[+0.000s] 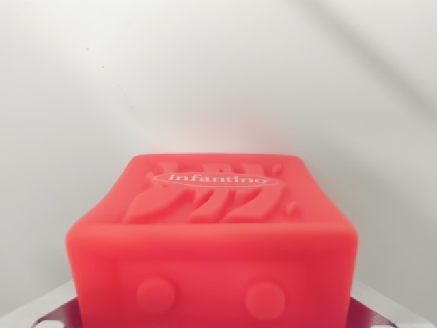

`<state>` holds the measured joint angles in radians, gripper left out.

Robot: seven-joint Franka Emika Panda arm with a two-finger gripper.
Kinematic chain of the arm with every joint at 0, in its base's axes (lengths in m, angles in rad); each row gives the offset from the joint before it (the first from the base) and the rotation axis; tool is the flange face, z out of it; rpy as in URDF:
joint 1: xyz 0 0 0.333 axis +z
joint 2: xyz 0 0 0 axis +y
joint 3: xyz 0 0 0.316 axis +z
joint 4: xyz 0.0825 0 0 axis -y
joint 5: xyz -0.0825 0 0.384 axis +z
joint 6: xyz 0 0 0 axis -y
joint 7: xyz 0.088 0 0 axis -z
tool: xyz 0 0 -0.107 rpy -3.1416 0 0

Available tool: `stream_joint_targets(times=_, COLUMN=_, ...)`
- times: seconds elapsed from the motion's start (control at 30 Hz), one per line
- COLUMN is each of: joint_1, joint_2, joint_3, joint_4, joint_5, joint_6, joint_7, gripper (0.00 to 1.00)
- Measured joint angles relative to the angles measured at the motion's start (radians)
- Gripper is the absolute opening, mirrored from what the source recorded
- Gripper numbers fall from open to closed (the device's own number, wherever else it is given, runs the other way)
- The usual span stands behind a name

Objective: Destack cube

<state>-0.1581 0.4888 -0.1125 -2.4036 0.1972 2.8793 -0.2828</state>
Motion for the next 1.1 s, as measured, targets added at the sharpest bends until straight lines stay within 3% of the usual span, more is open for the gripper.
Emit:
stream_joint_targets(times=0.03, joint_1=0.000, joint_2=0.001, joint_3=0.000, joint_4=0.000, joint_5=0.000, joint_6=0.001, joint_7=0.000, gripper=0.00)
stream_joint_targets(times=0.07, joint_1=0.000, joint_2=0.001, joint_3=0.001, joint_4=0.000, joint_5=0.000, joint_6=0.001, joint_7=0.000, gripper=1.00)
stream_joint_targets(times=1.1, joint_1=-0.001, joint_2=0.001, joint_3=0.001, joint_4=0.001, joint_5=0.000, joint_6=0.001, joint_7=0.000, gripper=1.00)
